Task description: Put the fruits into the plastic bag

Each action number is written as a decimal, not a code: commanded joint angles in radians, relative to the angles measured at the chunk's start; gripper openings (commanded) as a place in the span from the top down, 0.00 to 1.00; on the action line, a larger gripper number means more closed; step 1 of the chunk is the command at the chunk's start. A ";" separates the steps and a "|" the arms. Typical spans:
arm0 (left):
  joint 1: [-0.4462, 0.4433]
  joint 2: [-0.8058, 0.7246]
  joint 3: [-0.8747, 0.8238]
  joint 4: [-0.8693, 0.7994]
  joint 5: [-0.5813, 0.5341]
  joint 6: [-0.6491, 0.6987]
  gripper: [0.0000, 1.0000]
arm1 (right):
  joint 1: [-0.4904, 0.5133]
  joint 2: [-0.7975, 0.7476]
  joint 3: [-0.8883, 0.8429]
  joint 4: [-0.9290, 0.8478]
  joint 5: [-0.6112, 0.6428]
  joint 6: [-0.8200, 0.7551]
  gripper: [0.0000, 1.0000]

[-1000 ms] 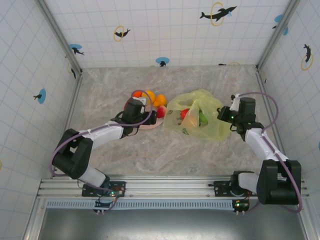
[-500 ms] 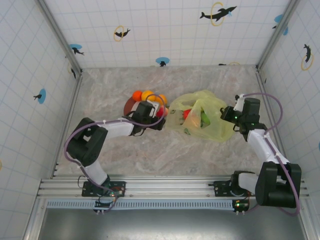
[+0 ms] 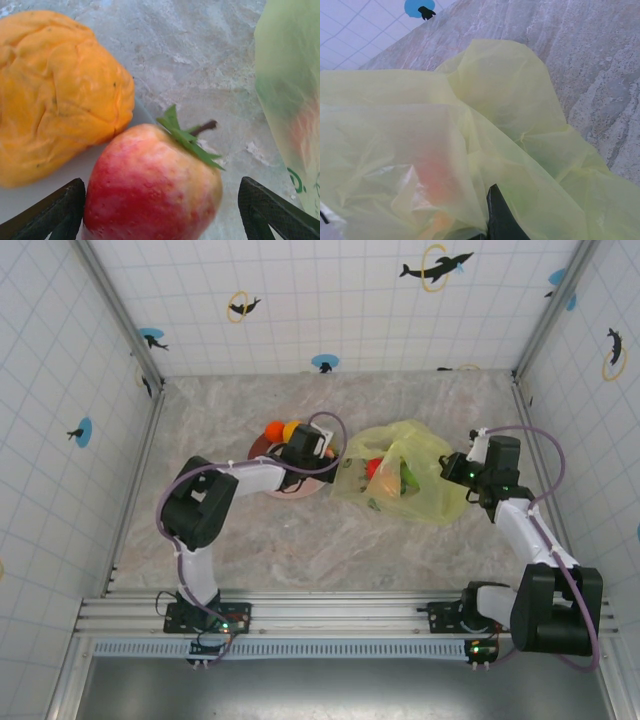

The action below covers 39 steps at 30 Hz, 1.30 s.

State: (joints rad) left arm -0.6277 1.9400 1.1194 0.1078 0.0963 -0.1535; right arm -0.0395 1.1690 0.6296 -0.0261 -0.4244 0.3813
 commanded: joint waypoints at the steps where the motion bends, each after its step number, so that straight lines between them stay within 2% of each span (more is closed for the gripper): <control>1: -0.001 0.037 0.046 -0.034 0.003 0.025 0.21 | -0.003 -0.004 -0.014 0.025 -0.014 0.005 1.00; 12: 0.000 0.086 0.083 -0.049 -0.012 0.028 0.25 | -0.002 -0.006 -0.022 0.027 -0.017 0.006 1.00; 21: 0.000 0.016 0.019 -0.022 -0.039 0.006 0.37 | -0.003 -0.004 -0.025 0.029 -0.018 0.009 1.00; 27: 0.000 -0.127 -0.096 0.014 -0.063 -0.041 0.42 | 0.000 -0.007 -0.023 0.031 -0.019 0.011 1.00; 32: 0.000 -0.310 -0.235 0.024 -0.084 -0.083 0.43 | 0.001 -0.009 -0.023 0.032 -0.020 0.012 1.00; 36: -0.004 -0.473 -0.338 0.066 0.047 -0.107 0.43 | 0.004 -0.007 -0.024 0.043 -0.021 0.017 1.00; 39: -0.042 -0.557 -0.371 0.086 0.098 -0.153 0.43 | 0.010 -0.002 -0.023 0.052 -0.022 0.023 1.00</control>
State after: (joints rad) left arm -0.6373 1.4361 0.7715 0.1490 0.1116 -0.2581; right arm -0.0376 1.1690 0.6201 -0.0181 -0.4385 0.3950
